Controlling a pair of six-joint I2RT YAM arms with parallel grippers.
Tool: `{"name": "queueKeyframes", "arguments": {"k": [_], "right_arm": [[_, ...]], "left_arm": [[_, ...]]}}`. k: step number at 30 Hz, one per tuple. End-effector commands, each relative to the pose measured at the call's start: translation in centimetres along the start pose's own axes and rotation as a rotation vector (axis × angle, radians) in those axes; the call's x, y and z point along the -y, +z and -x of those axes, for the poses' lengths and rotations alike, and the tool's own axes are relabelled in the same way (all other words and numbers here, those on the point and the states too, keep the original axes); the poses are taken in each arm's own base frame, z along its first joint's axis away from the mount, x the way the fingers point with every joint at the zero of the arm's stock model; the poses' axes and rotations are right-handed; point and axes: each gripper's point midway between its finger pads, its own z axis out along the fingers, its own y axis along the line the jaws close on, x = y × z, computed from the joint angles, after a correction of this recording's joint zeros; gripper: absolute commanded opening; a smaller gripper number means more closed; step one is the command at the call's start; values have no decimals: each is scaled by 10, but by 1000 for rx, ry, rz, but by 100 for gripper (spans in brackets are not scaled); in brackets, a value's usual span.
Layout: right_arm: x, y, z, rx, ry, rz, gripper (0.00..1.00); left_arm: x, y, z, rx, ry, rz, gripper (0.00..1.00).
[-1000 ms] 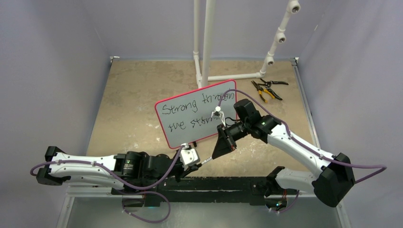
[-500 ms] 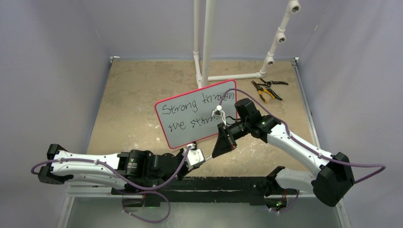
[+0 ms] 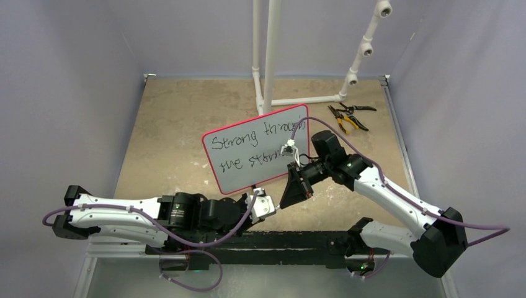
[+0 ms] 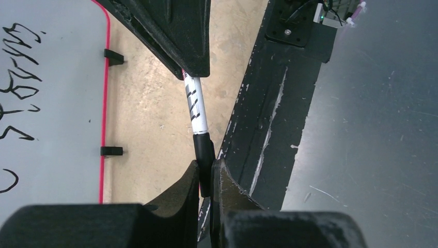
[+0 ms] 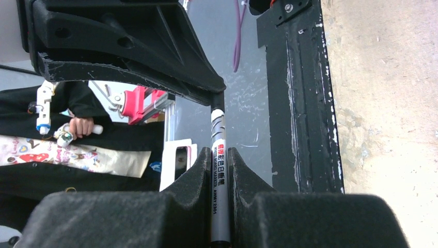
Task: Write a sentence on the whiteboard
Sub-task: Close the whiteboard marker at the center of the board.
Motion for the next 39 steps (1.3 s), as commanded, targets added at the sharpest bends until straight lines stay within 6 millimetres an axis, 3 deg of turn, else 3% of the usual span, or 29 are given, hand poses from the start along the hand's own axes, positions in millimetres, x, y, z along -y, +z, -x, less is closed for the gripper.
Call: {"name": "queueKeyframes", "arguments": {"k": [1, 5, 15, 22, 26, 31, 39], "right_arm": [[-3, 4, -4, -10, -44, 9, 0], [-8, 2, -2, 1, -78, 15, 0], [-13, 0, -4, 13, -80, 17, 0], [-13, 0, -6, 15, -74, 14, 0], [-13, 0, -6, 14, -74, 13, 0], [-13, 0, -2, 17, -76, 9, 0], [-15, -1, 4, 27, -86, 2, 0]], "left_arm": [[12, -21, 119, 367, -127, -77, 0], [13, -20, 122, 357, -146, -105, 0], [-4, -13, 104, 264, -217, -65, 1], [-7, -22, 89, 210, -241, -59, 33], [-8, -24, 81, 172, -238, -55, 42], [1, -25, 63, 92, -259, -94, 51], [25, -17, 25, -53, -311, -190, 53]]}}
